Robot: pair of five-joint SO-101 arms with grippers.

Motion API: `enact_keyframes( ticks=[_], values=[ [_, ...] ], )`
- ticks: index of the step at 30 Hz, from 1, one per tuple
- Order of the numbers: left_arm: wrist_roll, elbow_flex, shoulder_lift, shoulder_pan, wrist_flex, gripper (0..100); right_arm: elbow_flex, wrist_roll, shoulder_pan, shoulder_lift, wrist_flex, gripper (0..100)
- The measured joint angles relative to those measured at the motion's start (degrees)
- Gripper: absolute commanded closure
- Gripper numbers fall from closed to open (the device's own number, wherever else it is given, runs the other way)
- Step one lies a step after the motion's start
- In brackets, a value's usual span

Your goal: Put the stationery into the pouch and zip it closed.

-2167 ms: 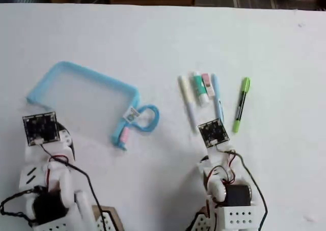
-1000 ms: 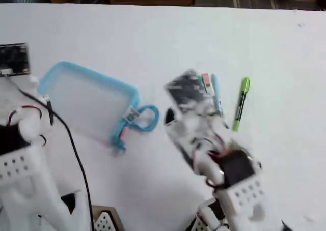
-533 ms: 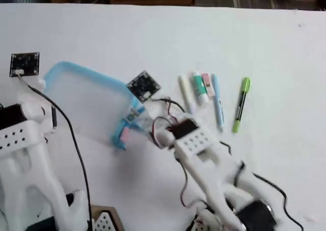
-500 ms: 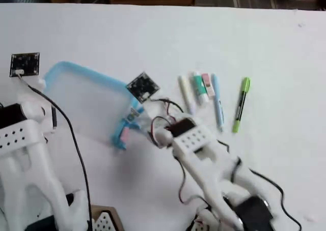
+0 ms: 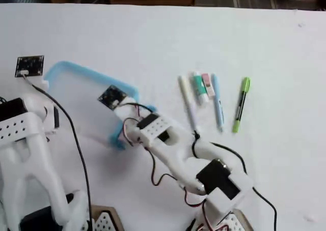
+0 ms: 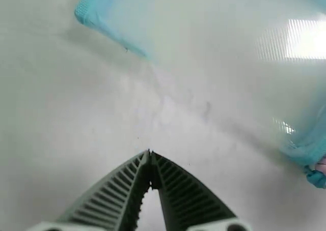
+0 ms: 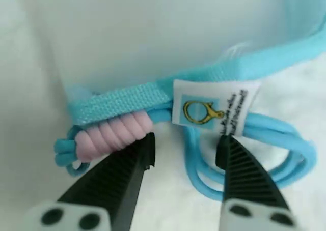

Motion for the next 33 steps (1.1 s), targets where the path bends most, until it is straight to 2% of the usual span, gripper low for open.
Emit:
enact_keyframes(
  ticks=[2, 5, 7, 10, 16, 23, 28, 33],
  values=[
    [0.0, 0.0, 0.0, 0.0, 0.0, 98, -1.2, 0.0, 0.0, 1.1, 0.2, 85.0],
    [0.0, 0.0, 0.0, 0.0, 0.0, 98, -2.5, 0.0, 0.6, 1.8, 0.4, 99.5],
    [0.0, 0.0, 0.0, 0.0, 0.0, 98, -3.0, 0.0, 0.8, 1.9, 0.4, 95.3],
    [0.0, 0.0, 0.0, 0.0, 0.0, 98, -3.7, 0.0, 1.1, 2.0, 1.1, 98.8],
    [0.0, 0.0, 0.0, 0.0, 0.0, 98, -4.5, 0.0, 2.2, -1.0, 6.3, 98.1],
    [0.0, 0.0, 0.0, 0.0, 0.0, 98, -4.4, 0.0, 6.1, -16.4, 11.8, 98.1],
    [0.0, 0.0, 0.0, 0.0, 0.0, 98, -4.4, 0.0, 6.2, -28.7, 16.4, 98.1],
    [0.0, 0.0, 0.0, 0.0, 0.0, 98, -4.4, 0.0, 5.1, -36.0, 26.3, 98.1]
  ],
)
